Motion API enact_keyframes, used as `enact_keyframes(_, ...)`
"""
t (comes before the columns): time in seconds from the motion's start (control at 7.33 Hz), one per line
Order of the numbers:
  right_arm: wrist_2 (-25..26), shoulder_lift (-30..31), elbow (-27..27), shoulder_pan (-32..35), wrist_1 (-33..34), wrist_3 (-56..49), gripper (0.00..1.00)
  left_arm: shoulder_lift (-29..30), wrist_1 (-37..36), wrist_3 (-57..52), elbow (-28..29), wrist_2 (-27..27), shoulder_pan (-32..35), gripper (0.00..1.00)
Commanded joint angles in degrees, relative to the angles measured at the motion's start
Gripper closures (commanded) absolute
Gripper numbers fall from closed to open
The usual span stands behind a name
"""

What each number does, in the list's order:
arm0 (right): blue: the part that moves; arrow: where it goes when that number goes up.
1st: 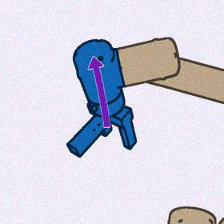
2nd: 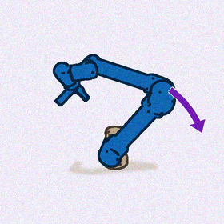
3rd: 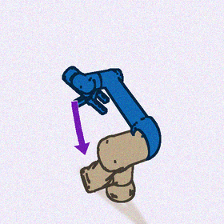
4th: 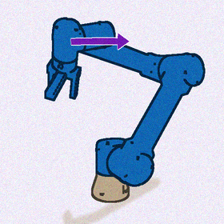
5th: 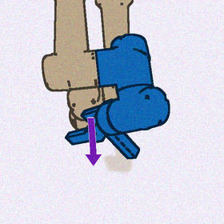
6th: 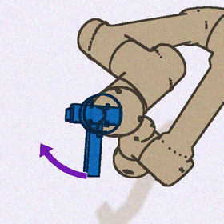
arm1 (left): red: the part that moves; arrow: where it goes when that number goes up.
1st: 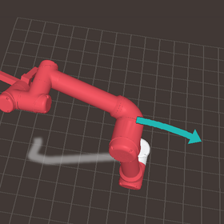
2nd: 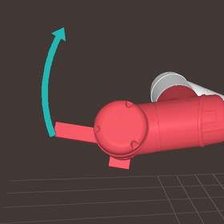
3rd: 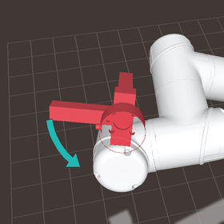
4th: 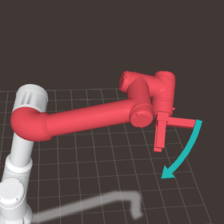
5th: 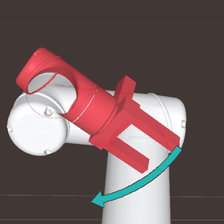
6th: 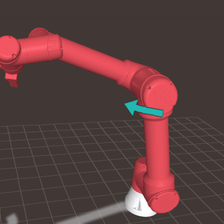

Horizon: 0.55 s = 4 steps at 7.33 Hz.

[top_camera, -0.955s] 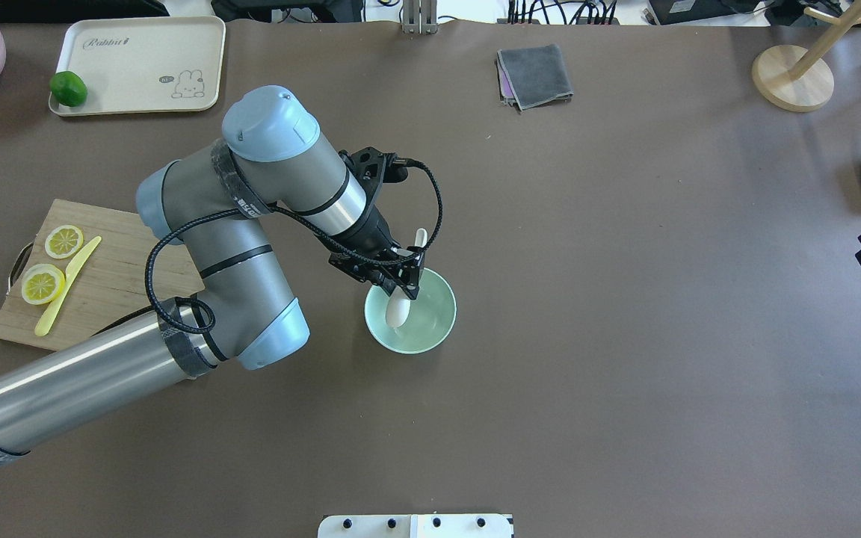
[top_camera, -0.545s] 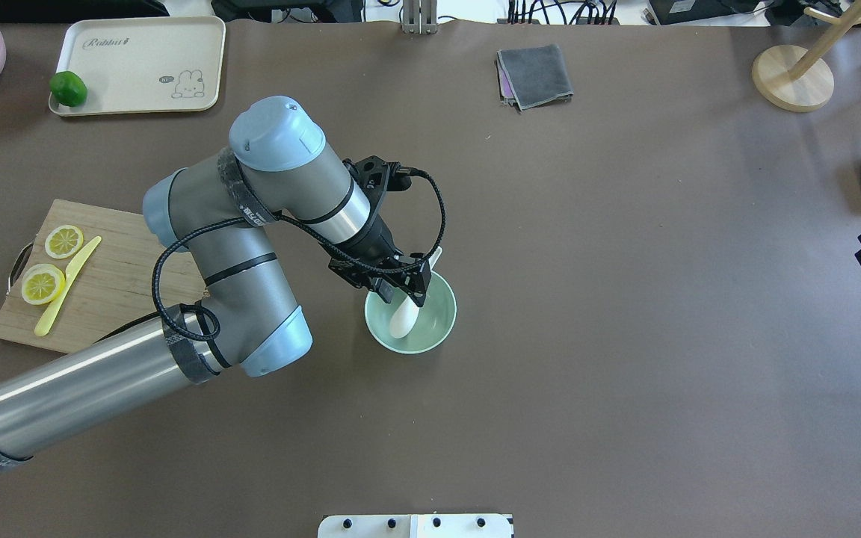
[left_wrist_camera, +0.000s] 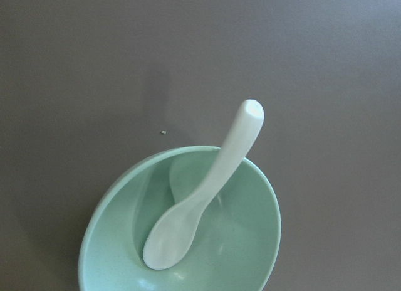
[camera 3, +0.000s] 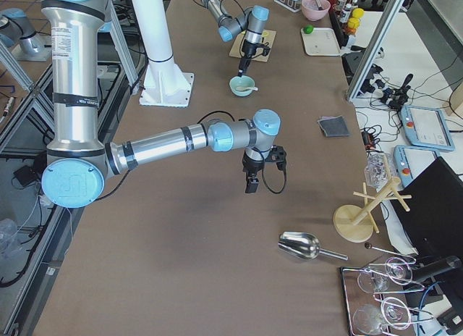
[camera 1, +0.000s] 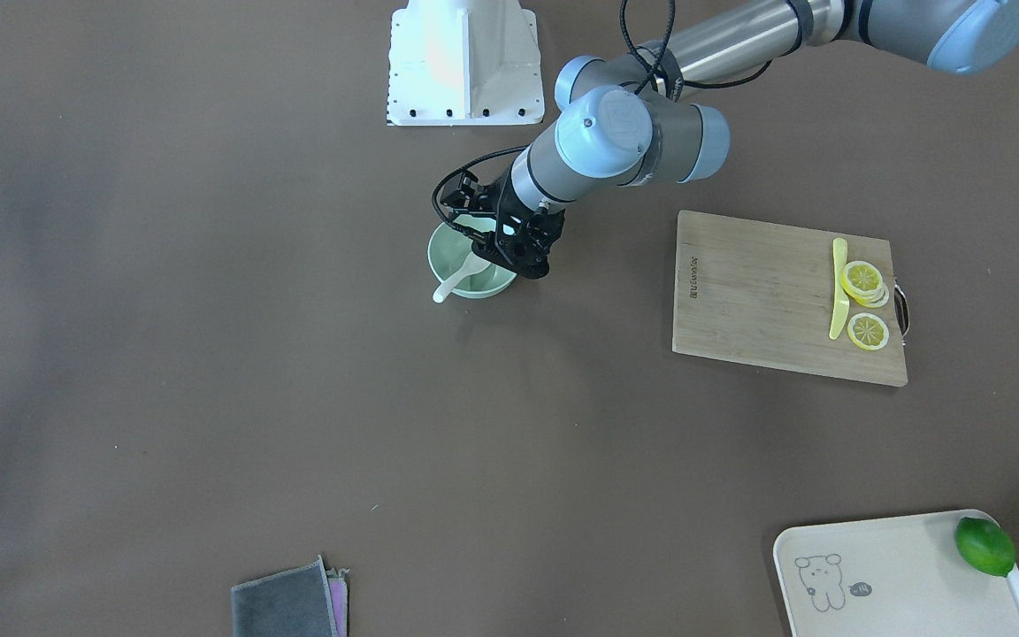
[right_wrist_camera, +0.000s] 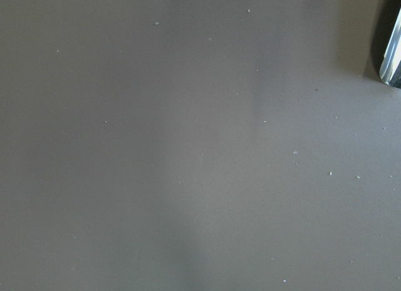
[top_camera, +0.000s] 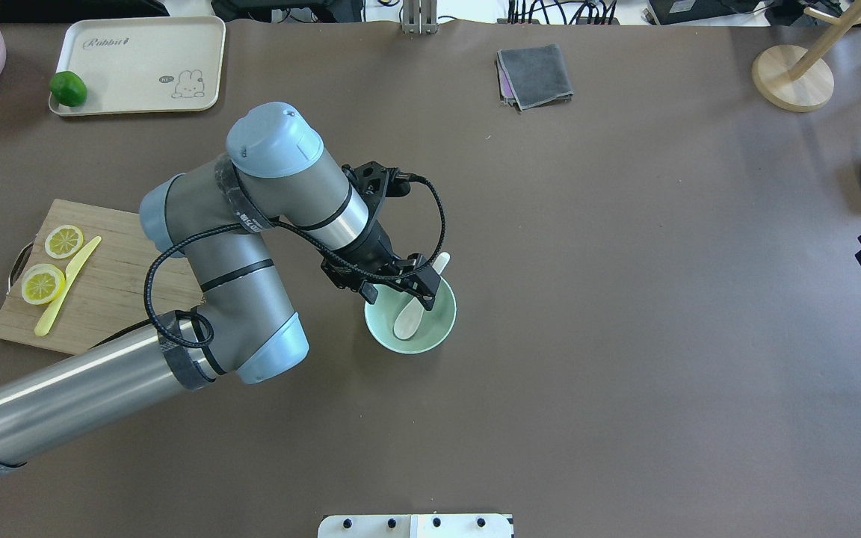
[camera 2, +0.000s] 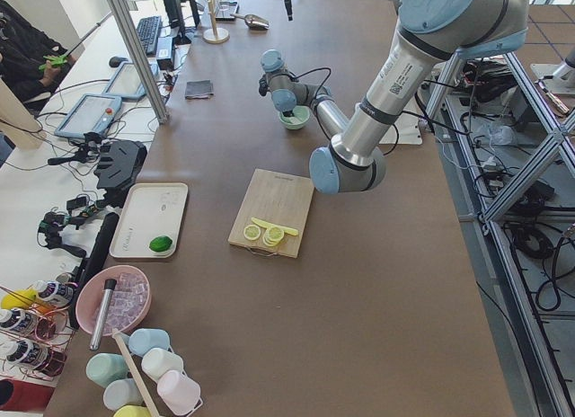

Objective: Place spoon in bowl

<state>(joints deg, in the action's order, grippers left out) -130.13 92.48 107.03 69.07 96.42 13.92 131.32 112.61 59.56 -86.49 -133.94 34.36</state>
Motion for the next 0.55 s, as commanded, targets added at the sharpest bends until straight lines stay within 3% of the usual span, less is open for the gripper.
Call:
enact_keyframes(0.0, -0.03, 0.68, 0.02, 0.1, -0.27, -0.03, 0.0, -6.83, -0.46, -0.67, -7.51, 1.3, 3.31, 0.02)
enact_keyframes(0.41, -2.66, 1.12, -0.33, 1.23, 0.08, -0.21, 0.0, -14.84, -0.55, -13.96, -8.52, 0.79, 16.4, 0.02)
